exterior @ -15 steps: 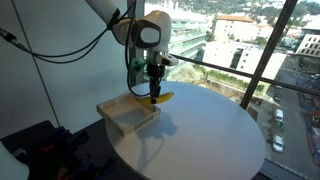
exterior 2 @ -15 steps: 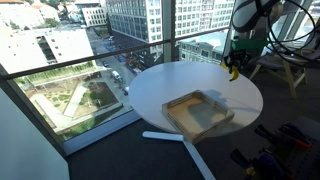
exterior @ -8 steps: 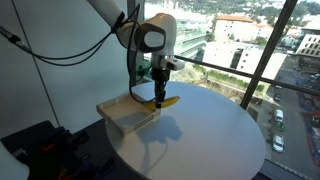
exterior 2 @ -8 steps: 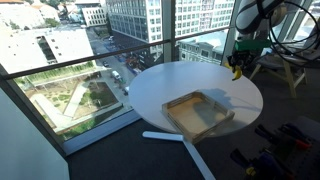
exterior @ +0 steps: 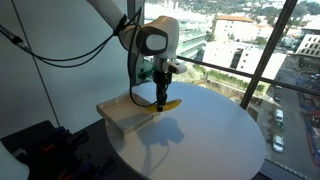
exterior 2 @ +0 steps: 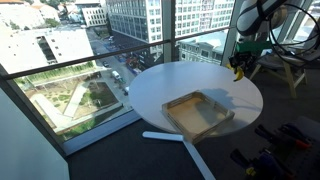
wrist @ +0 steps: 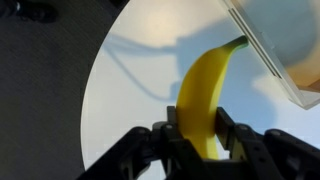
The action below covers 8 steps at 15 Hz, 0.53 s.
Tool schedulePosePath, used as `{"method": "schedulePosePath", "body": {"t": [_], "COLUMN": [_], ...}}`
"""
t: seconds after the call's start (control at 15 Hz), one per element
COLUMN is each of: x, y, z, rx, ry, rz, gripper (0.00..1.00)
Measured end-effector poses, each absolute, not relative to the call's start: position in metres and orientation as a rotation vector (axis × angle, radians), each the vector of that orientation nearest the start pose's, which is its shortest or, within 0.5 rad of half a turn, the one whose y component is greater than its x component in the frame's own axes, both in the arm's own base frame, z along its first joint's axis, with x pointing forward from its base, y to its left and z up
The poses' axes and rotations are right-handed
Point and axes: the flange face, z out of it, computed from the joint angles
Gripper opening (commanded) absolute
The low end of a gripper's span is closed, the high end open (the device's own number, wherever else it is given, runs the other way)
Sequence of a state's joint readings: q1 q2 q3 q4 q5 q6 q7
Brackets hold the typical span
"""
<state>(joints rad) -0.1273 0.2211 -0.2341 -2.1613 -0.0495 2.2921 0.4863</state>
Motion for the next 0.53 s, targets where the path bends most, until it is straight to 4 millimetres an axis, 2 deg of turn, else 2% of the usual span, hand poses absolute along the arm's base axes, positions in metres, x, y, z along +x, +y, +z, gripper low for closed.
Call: {"method": "schedulePosePath", "body": {"t": [0.53], "x": [0.516], "y": [-0.196], "z": [0.255], "rx": [-2.987], "ry": [1.262], "rz": [0.174], "gripper": [0.16]}}
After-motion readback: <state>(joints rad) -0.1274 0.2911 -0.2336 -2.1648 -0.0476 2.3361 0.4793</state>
